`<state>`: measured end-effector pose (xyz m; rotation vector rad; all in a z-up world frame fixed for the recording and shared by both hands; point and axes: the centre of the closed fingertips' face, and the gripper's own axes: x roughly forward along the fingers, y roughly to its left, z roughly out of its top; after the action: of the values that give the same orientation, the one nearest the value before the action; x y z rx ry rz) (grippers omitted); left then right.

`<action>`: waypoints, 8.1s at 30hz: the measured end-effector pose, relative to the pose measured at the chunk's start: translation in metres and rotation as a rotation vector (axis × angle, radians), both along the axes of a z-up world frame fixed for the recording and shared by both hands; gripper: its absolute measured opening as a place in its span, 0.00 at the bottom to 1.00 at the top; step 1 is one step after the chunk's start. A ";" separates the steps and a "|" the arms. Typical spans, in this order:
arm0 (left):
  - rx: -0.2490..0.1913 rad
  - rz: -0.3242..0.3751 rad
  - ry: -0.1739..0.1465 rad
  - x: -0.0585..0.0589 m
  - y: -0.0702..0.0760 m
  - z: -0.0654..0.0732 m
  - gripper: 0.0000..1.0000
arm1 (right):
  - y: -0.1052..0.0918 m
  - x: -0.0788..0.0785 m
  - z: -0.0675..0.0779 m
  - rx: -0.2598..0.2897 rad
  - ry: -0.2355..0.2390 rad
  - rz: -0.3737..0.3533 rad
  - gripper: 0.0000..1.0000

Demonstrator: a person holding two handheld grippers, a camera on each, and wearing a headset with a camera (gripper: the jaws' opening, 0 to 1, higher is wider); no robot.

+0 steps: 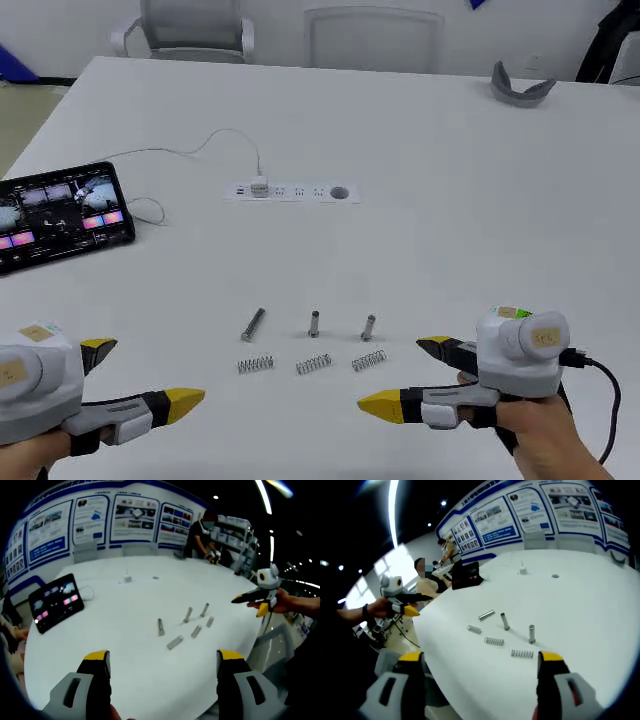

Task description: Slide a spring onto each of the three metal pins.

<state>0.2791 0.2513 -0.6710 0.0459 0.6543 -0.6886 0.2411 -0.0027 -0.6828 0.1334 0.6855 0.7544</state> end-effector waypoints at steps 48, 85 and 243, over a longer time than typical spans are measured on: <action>0.064 -0.139 0.043 0.076 -0.083 -0.041 0.58 | -0.014 -0.045 -0.007 -0.011 0.026 -0.052 0.96; 0.110 -0.071 0.199 0.128 -0.116 -0.112 0.17 | -0.030 -0.056 -0.005 -0.008 0.045 -0.106 0.94; 0.140 -0.154 -0.001 0.059 -0.084 -0.055 0.38 | -0.016 -0.053 -0.019 0.016 0.082 -0.066 0.95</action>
<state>0.3383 0.1674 -0.7258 0.2281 0.7027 -0.7900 0.1877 -0.0184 -0.7015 0.2015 0.7491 0.6944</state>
